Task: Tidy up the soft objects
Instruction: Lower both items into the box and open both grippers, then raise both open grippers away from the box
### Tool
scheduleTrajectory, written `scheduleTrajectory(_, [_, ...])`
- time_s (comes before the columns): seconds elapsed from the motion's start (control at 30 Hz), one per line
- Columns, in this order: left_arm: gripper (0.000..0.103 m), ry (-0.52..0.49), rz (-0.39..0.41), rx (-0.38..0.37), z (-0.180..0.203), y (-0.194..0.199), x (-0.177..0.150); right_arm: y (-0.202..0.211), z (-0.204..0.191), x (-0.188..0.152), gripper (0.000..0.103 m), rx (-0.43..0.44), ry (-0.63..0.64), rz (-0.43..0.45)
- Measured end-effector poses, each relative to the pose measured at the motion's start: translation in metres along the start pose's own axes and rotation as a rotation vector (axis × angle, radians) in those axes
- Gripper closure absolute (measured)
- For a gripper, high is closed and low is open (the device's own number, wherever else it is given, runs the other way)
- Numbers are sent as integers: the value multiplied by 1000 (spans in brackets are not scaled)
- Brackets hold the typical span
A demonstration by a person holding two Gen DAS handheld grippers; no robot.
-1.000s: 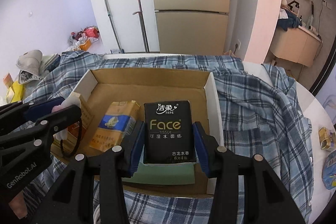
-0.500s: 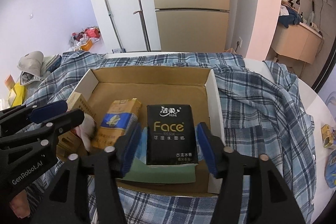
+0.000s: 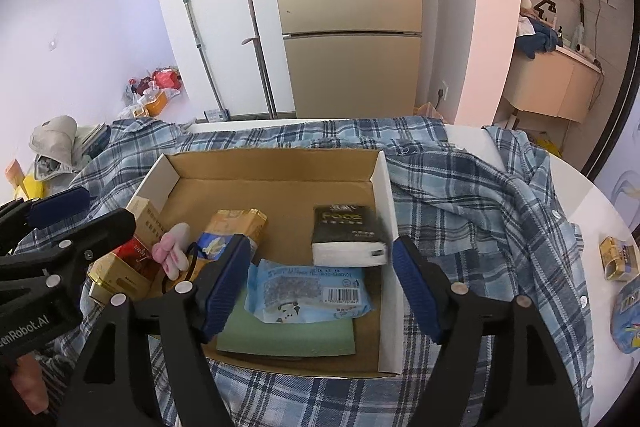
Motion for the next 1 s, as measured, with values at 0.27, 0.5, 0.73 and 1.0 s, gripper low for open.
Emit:
scheduleTrajectory(0.27, [35, -30, 71, 43, 2, 28, 4, 26, 3, 5, 31, 3, -41, 26])
scheduleTrajectory(0.5, [35, -31, 201, 18, -1, 96, 5, 80, -2, 7, 30, 21, -43, 120])
scheduleTrajectory(0.73, [26, -87, 304, -14, 13, 158, -14, 129, -13, -7, 28, 49, -11, 180])
scheduleTrajectory(1.0, [14, -72, 424, -46, 13, 201, -47, 172, -17, -35, 10, 10, 37, 258])
Point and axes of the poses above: each gripper's, at about its wrist camera, not at the fingertips, and y roughly against the way its jaws point, z to its right, x to its top, the point moved 2 cm from there along -y, roughly the way its jaws point, and after that the axes turned 1 degree about x, right-handed, at the moved point
